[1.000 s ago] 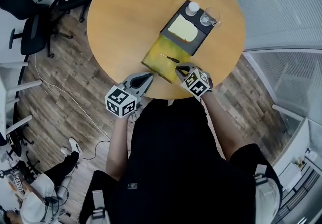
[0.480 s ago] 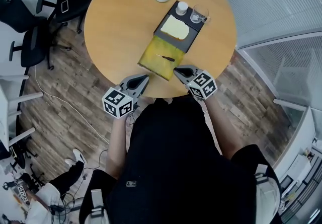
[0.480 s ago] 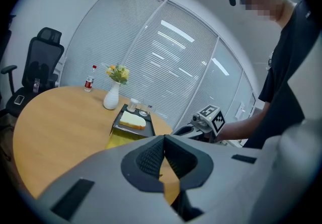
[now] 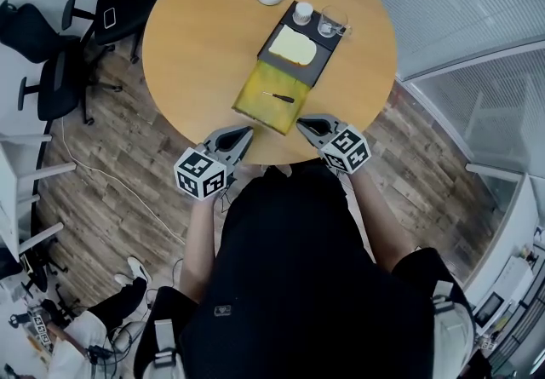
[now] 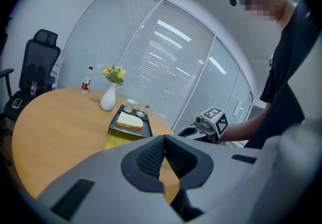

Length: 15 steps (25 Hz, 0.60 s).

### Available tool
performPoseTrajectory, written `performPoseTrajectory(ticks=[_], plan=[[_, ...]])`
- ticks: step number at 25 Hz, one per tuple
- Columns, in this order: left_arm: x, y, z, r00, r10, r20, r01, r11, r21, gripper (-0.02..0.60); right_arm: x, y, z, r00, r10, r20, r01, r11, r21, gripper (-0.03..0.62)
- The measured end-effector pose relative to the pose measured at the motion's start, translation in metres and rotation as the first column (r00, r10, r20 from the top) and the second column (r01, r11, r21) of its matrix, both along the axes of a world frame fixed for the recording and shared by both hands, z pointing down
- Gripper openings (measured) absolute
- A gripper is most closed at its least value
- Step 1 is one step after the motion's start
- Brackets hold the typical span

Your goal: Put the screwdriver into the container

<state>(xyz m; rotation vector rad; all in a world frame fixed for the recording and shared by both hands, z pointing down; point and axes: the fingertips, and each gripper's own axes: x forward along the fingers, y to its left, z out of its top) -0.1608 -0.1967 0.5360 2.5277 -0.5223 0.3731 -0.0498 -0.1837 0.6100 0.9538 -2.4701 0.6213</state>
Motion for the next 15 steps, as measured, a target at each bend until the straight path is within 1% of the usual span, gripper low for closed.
performPoseTrajectory(ticks=[3, 6, 11, 15], plan=[[0.001, 0.000, 0.000, 1.000, -0.003, -0.002, 0.003, 1.000, -0.001, 0.005, -0.001, 0.000, 0.001, 1.000, -0.003, 0.013, 0.003, 1.000, -0.010, 0.011], [0.001, 0.001, -0.002, 1.000, -0.005, -0.008, 0.005, 1.000, 0.000, 0.005, -0.002, -0.002, -0.002, 1.000, 0.000, 0.018, 0.000, 1.000, 0.000, 0.011], [0.000, -0.001, -0.003, 1.000, 0.004, 0.003, -0.004, 1.000, 0.004, 0.005, -0.005, -0.008, -0.010, 1.000, -0.002, 0.016, 0.002, 1.000, 0.020, 0.011], [0.001, -0.004, -0.008, 1.000, 0.002, -0.017, -0.002, 1.000, 0.006, 0.005, -0.007, -0.012, -0.014, 1.000, -0.010, 0.012, 0.010, 0.999, 0.035, 0.011]])
